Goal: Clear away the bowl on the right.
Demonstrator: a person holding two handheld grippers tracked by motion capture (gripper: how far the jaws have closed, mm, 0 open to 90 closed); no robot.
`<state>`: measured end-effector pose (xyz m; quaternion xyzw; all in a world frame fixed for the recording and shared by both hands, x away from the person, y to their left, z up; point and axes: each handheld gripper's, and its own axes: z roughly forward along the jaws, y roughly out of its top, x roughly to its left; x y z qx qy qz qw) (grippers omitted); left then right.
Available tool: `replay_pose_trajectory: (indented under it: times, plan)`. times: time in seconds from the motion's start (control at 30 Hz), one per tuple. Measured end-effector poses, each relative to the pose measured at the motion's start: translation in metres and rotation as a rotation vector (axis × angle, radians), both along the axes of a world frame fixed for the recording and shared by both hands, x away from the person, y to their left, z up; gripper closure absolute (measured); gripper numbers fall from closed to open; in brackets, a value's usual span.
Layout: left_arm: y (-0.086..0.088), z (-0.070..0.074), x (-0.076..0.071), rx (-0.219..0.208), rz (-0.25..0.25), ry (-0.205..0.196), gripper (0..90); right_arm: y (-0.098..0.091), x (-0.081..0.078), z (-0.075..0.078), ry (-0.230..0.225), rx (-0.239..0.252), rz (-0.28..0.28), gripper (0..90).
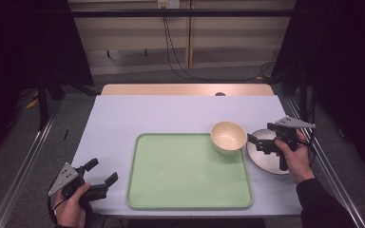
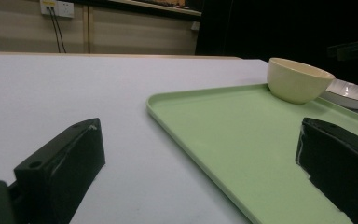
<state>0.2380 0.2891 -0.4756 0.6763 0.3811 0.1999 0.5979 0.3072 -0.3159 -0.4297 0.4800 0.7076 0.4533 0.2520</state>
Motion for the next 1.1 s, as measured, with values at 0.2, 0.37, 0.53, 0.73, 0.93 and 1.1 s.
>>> replay_pose_trajectory:
  times: [0.2,0.37,0.53,0.73,0.93,1.1]
  plan:
    - [0.0,0.0,0.0,0.001,-0.004,-0.001,1.3,-0.008,-0.015,-0.001,-0.005,0.011,-0.01,2.5]
    - [0.0,0.0,0.0,-0.002,0.003,0.0,1.3,-0.012,-0.025,-0.001,-0.006,0.01,-0.011,2.5]
    - [0.0,0.0,0.0,0.0,0.003,0.0,1.3,-0.014,-0.036,-0.001,-0.014,0.004,-0.012,2.6]
    - [0.0,0.0,0.0,-0.003,0.005,0.002,1.3,-0.018,-0.05,-0.007,-0.026,-0.006,-0.014,2.8]
    - [0.0,0.0,-0.001,-0.01,0.003,0.002,1.3,-0.02,-0.063,-0.009,-0.044,-0.004,-0.019,2.8]
    - [-0.001,0.0,-0.001,-0.018,0.006,0.003,1.3,-0.023,-0.077,-0.013,-0.055,-0.011,-0.033,2.9]
